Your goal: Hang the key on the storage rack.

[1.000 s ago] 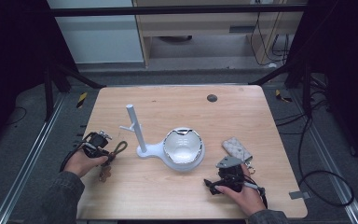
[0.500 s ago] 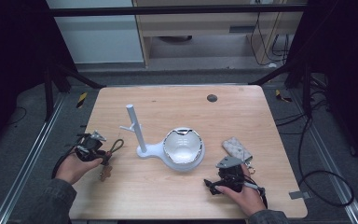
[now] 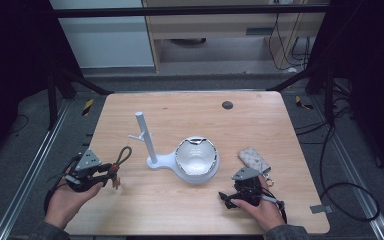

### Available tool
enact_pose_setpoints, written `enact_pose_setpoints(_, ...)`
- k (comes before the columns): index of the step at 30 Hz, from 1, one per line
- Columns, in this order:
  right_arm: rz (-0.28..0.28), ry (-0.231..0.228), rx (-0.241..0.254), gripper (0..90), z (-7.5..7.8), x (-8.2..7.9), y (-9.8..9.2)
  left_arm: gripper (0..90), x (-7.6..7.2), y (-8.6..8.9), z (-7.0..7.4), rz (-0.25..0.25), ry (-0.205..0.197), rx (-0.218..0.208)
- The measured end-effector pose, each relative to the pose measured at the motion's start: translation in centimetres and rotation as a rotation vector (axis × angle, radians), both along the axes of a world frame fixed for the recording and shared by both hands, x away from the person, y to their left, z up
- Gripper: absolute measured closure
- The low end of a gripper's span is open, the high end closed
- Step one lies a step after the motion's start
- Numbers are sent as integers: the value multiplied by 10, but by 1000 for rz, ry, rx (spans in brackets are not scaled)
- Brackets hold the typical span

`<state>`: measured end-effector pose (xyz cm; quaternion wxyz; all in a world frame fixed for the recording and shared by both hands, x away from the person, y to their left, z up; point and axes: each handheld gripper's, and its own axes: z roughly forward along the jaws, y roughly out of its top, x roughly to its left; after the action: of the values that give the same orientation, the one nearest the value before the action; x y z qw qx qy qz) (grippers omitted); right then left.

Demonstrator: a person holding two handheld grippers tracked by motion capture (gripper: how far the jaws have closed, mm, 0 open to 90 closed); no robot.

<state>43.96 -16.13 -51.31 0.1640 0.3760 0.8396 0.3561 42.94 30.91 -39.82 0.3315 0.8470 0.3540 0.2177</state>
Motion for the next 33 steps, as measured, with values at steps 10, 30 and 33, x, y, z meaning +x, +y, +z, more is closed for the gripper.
enact_pose_setpoints(10, 0, 0, 0, 3, 0, 0, 0, 661, -23, -9, 12, -35, -94, -46)
enact_pose_setpoints(30, 0, 0, 0, 3, 0, 0, 0, 661, -36, -21, 22, -79, -180, -98)
enact_pose_setpoints(33, 0, 0, 0, 3, 0, 0, 0, 661, -38, -21, 24, -69, -203, -114)
